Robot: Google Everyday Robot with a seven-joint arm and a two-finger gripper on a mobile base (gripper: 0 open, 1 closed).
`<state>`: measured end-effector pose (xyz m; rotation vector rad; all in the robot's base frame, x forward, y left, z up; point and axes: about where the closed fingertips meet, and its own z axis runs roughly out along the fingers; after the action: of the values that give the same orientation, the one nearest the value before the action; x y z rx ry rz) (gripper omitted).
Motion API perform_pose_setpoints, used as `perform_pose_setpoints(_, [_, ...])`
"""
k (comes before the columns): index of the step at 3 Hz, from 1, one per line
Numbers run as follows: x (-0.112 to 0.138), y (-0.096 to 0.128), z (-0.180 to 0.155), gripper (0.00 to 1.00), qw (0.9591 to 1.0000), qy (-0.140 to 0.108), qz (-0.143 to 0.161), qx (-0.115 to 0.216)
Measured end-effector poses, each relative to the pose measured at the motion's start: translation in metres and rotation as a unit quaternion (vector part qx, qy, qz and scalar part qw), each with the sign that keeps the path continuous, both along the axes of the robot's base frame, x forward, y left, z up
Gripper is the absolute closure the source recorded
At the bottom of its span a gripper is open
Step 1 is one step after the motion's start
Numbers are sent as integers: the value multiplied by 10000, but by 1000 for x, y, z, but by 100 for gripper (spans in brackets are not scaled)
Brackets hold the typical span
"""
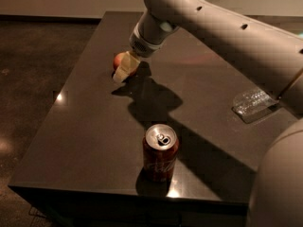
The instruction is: Move apple near coke can
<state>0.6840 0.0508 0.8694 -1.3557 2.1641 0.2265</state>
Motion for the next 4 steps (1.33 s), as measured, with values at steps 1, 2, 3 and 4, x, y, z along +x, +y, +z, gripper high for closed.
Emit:
perform_pose_setpoints(1, [2,7,-2,5,9999,106,70,12])
perform_pose_setpoints(2, [0,13,-5,23,9997,200,143,5])
perform_pose_setpoints(3, [-2,17,-6,46,9993,306,215,45])
perform_pose_setpoints(4, [-4,21,-2,69,9988,354,302,116])
